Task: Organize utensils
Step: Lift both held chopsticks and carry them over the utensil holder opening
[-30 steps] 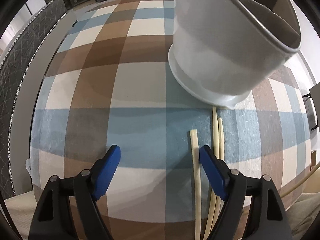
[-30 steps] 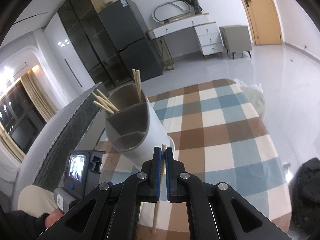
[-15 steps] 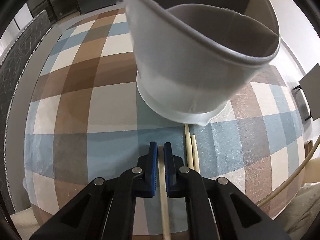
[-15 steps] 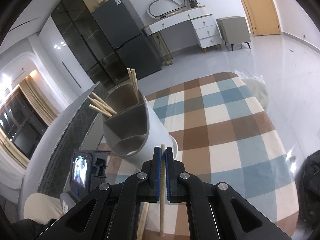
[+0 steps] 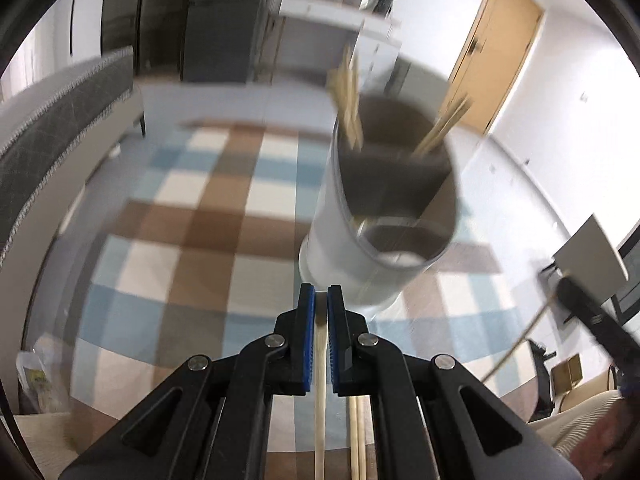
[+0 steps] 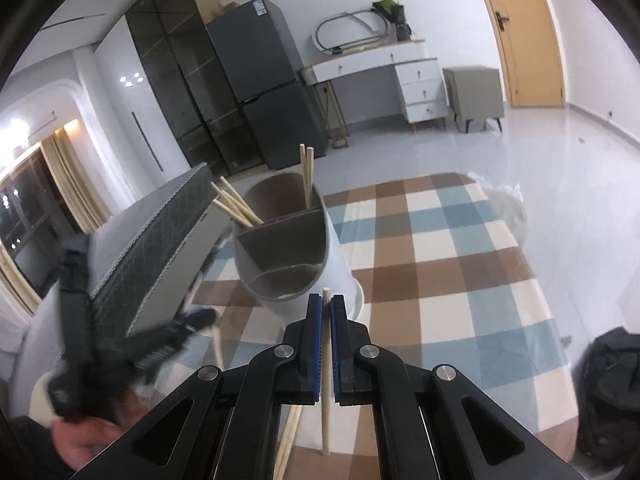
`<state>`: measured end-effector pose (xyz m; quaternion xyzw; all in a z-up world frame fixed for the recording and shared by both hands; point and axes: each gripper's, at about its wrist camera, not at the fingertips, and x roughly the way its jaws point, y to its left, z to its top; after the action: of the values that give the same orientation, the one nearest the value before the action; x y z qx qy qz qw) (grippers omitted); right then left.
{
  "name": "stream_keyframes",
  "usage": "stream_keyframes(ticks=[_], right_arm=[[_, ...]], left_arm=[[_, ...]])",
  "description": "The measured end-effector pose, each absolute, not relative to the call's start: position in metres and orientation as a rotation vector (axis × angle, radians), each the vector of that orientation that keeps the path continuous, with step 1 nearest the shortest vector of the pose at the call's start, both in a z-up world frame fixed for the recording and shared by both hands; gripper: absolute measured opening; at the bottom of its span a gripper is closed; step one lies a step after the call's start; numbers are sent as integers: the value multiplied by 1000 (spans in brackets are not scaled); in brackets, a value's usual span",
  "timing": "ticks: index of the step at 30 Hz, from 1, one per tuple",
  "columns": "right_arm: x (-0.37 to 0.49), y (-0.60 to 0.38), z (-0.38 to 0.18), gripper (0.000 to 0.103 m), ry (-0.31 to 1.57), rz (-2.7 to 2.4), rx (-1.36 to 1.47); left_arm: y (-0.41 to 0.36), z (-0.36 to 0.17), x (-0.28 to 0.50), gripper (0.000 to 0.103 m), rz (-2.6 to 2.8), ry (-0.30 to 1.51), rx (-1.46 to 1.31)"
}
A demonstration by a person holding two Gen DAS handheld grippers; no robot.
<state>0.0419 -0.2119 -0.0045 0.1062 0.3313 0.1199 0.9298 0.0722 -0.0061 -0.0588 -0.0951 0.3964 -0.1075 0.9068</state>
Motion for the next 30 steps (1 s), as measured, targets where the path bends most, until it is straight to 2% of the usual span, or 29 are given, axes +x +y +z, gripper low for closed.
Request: stream_keyframes(ticks=[7,30], right_arm=[[26,-210,0,3,664,223,242],[17,-201,29,3,584,211,210]], left_arm=[[4,-37,56,2,-254,721,-177],[-3,2,44,2,-307,694,-166]])
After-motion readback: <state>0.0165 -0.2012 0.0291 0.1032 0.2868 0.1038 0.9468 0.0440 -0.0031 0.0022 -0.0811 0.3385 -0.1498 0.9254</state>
